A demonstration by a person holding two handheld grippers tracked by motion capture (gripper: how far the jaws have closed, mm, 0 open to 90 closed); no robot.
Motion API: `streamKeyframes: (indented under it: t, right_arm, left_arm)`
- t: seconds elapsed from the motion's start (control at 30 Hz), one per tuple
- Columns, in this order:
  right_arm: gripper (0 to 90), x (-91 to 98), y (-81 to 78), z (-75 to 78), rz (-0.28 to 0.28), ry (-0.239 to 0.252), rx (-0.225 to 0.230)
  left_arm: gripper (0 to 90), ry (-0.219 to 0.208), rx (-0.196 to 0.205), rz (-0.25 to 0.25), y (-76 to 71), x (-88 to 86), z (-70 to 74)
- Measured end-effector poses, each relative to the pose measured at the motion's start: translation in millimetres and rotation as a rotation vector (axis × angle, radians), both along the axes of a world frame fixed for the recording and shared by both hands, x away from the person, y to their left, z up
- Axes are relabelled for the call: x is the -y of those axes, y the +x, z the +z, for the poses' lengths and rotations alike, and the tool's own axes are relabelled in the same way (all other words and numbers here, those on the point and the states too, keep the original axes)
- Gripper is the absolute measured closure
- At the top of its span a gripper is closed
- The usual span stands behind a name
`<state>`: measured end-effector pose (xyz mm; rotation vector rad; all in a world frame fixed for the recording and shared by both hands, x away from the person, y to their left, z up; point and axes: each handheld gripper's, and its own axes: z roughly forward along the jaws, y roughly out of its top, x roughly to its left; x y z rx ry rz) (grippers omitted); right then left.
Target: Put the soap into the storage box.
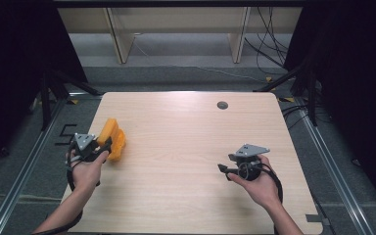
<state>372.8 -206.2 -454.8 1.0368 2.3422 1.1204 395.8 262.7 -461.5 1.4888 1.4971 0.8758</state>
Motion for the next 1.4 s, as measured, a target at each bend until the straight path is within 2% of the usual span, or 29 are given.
streamKeyframes:
  t: [0.07,0.2,0.33,0.5,0.53,0.73,1.4]
  right_arm:
    - [43.2,-0.4,-1.0,1.0,-0.005,-0.001,-0.018]
    - [43.2,-0.5,-0.5,0.6,0.003,-0.007,-0.009]
    - [43.2,-1.0,-0.9,0.4,-0.001,-0.003,-0.019]
    - [43.2,-2.6,-2.0,-0.3,-0.007,0.009,-0.024]
    - [43.2,-1.5,-0.7,-0.2,0.002,0.001,-0.01]
    - [43.2,-1.8,-0.7,-0.6,0.003,-0.002,-0.014]
    - [43.2,-1.9,-1.1,-0.5,0.002,-0.001,-0.021]
  left_arm:
    - [60.5,-0.005,-0.005,0.007,0.6,0.6,-0.8]
    - [60.5,-0.004,-0.005,0.02,2.0,0.1,-1.9]
    - [60.5,-0.004,-0.002,0.03,2.5,0.1,-2.6]
    - [60.5,0.002,-0.002,0.026,3.1,2.9,-4.6]
    - [60.5,0.003,-0.002,0.028,3.5,3.3,-5.1]
    - [60.4,0.011,-0.006,0.026,4.7,3.5,-8.3]
    - [60.0,0.002,-0.01,0.03,6.0,3.5,-14.5]
